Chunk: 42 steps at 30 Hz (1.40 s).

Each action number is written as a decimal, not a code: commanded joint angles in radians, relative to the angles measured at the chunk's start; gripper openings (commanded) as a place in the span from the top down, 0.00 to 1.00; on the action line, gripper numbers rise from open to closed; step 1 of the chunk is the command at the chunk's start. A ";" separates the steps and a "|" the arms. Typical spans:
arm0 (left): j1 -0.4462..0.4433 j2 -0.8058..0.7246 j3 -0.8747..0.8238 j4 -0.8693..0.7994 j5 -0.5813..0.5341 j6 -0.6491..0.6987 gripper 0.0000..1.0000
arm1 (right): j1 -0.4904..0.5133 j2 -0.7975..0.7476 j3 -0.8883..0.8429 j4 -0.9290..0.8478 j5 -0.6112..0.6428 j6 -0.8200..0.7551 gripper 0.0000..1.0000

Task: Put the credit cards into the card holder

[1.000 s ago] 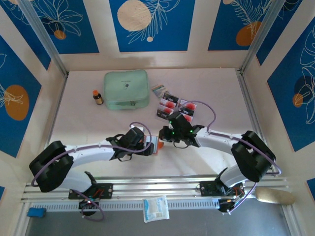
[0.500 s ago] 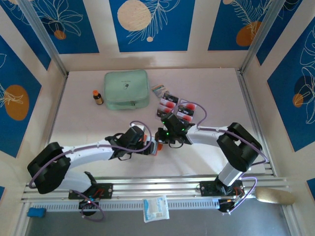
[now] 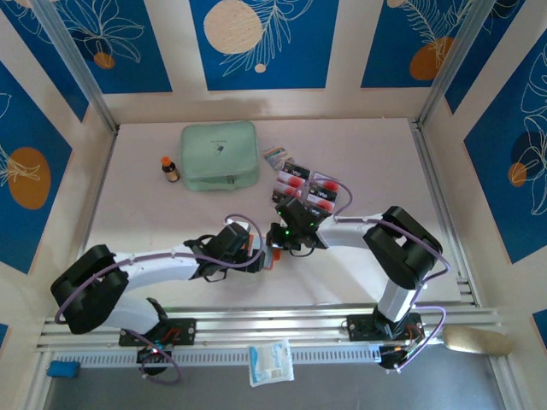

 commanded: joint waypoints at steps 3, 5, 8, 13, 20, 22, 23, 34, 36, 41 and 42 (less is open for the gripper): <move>0.000 0.002 -0.020 0.007 -0.035 -0.010 0.00 | 0.011 0.043 0.025 0.003 -0.049 0.010 1.00; 0.000 0.005 -0.022 0.006 -0.045 -0.016 0.00 | 0.013 0.051 0.029 0.012 -0.061 0.014 1.00; 0.000 0.008 -0.029 0.001 -0.067 -0.026 0.00 | 0.013 0.059 0.033 0.019 -0.068 0.021 1.00; 0.001 0.015 -0.025 -0.056 -0.123 -0.060 0.02 | 0.010 0.045 0.033 0.012 -0.074 0.022 1.00; 0.001 -0.009 -0.055 -0.020 -0.109 -0.078 0.13 | -0.001 -0.050 0.010 0.006 -0.073 0.037 1.00; 0.000 -0.022 -0.063 -0.009 -0.111 -0.082 0.15 | -0.002 -0.077 -0.005 0.007 -0.062 0.049 1.00; 0.000 -0.028 -0.064 -0.007 -0.110 -0.083 0.16 | -0.004 -0.085 -0.011 0.006 -0.058 0.057 0.97; -0.001 -0.077 -0.082 -0.002 -0.118 -0.085 0.18 | 0.001 -0.069 -0.034 0.049 -0.064 0.092 0.72; 0.001 -0.086 -0.086 -0.002 -0.124 -0.085 0.19 | 0.002 -0.057 -0.029 0.049 -0.066 0.092 0.72; 0.000 -0.093 -0.090 -0.004 -0.130 -0.087 0.21 | 0.002 -0.034 -0.021 0.053 -0.072 0.091 0.71; 0.001 -0.094 -0.090 -0.003 -0.131 -0.085 0.21 | 0.002 -0.031 -0.021 0.053 -0.072 0.091 0.71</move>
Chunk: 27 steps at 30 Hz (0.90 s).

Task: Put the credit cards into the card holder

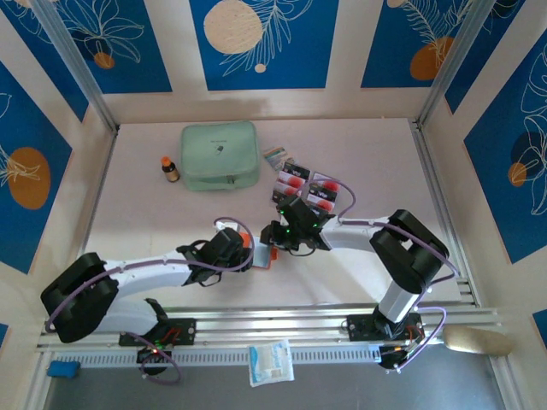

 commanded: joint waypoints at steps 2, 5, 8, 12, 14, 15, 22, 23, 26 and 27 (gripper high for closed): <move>0.000 -0.019 -0.016 -0.013 -0.018 -0.007 0.20 | 0.003 0.026 0.009 0.002 -0.014 0.006 0.71; 0.000 -0.025 -0.013 -0.011 -0.022 0.001 0.14 | 0.001 0.048 0.019 -0.003 -0.016 -0.001 0.74; 0.001 -0.030 -0.009 -0.013 -0.030 0.011 0.09 | 0.002 0.069 0.028 -0.007 -0.023 -0.007 0.82; 0.001 -0.031 -0.009 -0.014 -0.034 0.016 0.06 | 0.002 0.086 0.036 -0.007 -0.030 -0.010 0.92; 0.001 -0.028 -0.009 -0.012 -0.036 0.016 0.04 | 0.002 0.094 0.041 -0.007 -0.035 -0.011 0.94; 0.000 -0.025 -0.009 -0.013 -0.037 0.016 0.04 | 0.003 0.097 0.044 -0.008 -0.038 -0.011 0.94; 0.001 -0.001 -0.012 -0.018 -0.049 0.006 0.02 | 0.011 0.131 0.081 -0.017 -0.054 -0.014 0.96; 0.001 0.002 -0.012 -0.023 -0.054 0.003 0.03 | 0.011 0.132 0.086 -0.017 -0.056 -0.014 0.96; 0.002 0.019 -0.012 -0.029 -0.054 0.000 0.09 | 0.012 0.134 0.099 -0.024 -0.060 -0.014 0.96; 0.000 0.022 -0.014 -0.028 -0.053 -0.002 0.12 | 0.013 0.132 0.103 -0.029 -0.062 -0.015 0.95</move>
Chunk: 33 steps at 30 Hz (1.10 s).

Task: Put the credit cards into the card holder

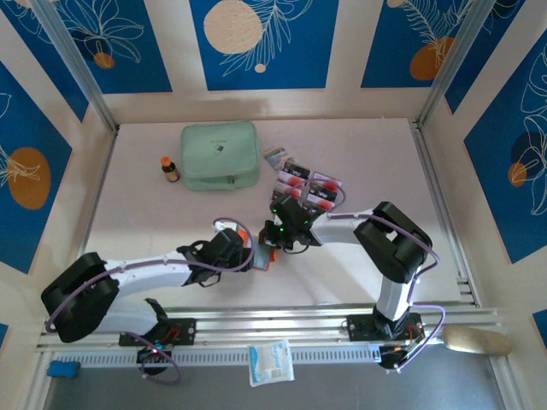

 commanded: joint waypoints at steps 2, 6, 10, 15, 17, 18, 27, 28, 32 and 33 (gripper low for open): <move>0.002 0.016 -0.017 -0.017 -0.017 -0.009 0.16 | 0.008 0.005 0.031 -0.039 -0.028 -0.014 0.93; 0.001 0.003 -0.032 0.000 -0.013 -0.016 0.20 | 0.008 -0.041 0.015 -0.046 -0.013 -0.006 0.83; 0.000 -0.008 -0.040 0.012 -0.012 -0.019 0.23 | 0.012 -0.082 -0.005 -0.043 0.013 0.009 0.70; 0.000 -0.020 -0.043 0.016 -0.015 -0.022 0.24 | 0.015 -0.076 -0.014 -0.027 0.019 0.026 0.66; 0.000 -0.027 -0.045 0.014 -0.017 -0.025 0.24 | 0.015 -0.064 -0.012 -0.024 0.016 0.029 0.66; 0.000 -0.032 -0.047 0.012 -0.021 -0.027 0.25 | 0.017 -0.057 -0.012 -0.019 0.014 0.031 0.66; 0.001 -0.103 -0.078 -0.002 -0.062 -0.067 0.24 | 0.020 -0.027 -0.015 -0.004 0.010 0.042 0.55; 0.001 -0.107 -0.080 -0.005 -0.067 -0.069 0.24 | 0.020 -0.026 -0.016 0.000 0.010 0.042 0.54; 0.001 -0.112 -0.085 -0.005 -0.068 -0.068 0.26 | 0.021 -0.019 -0.017 0.003 0.006 0.046 0.54; 0.002 -0.114 -0.084 -0.005 -0.069 -0.068 0.26 | 0.020 -0.021 -0.019 0.006 0.003 0.046 0.54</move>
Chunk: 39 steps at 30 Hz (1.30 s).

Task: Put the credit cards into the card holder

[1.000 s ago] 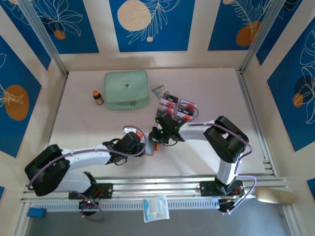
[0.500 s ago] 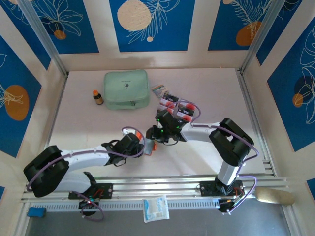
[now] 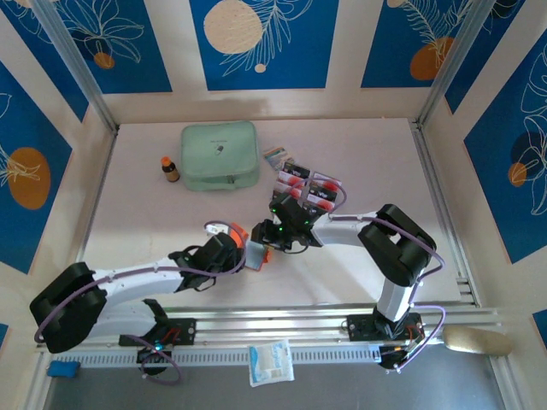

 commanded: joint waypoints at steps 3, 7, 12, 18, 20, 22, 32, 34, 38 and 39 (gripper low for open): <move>0.000 -0.029 -0.015 -0.024 -0.028 -0.014 0.24 | 0.008 -0.017 -0.024 0.010 -0.008 0.001 0.54; 0.000 -0.071 -0.002 -0.067 -0.044 -0.001 0.18 | 0.011 -0.089 -0.028 -0.047 0.030 -0.031 0.55; 0.001 -0.149 0.023 -0.140 -0.074 0.012 0.10 | 0.016 -0.169 -0.031 -0.175 0.123 -0.058 0.55; 0.005 -0.209 0.092 -0.228 -0.101 0.040 0.00 | 0.040 -0.143 -0.003 -0.296 0.177 -0.071 0.55; 0.006 -0.211 0.128 -0.256 -0.103 0.062 0.00 | 0.054 -0.118 0.015 -0.311 0.183 -0.078 0.54; 0.010 -0.205 0.169 -0.277 -0.102 0.082 0.00 | 0.072 -0.091 0.036 -0.322 0.189 -0.086 0.55; 0.011 -0.164 0.287 -0.305 -0.029 0.101 0.00 | 0.081 -0.038 0.078 -0.371 0.232 -0.135 0.78; 0.012 -0.154 0.299 -0.296 -0.003 0.101 0.00 | 0.072 -0.057 0.066 -0.379 0.249 -0.164 0.89; 0.012 -0.120 0.311 -0.242 0.064 0.098 0.00 | 0.038 -0.099 0.027 -0.359 0.248 -0.259 0.99; 0.012 -0.104 0.316 -0.221 0.086 0.097 0.00 | 0.022 -0.104 0.017 -0.350 0.231 -0.286 0.99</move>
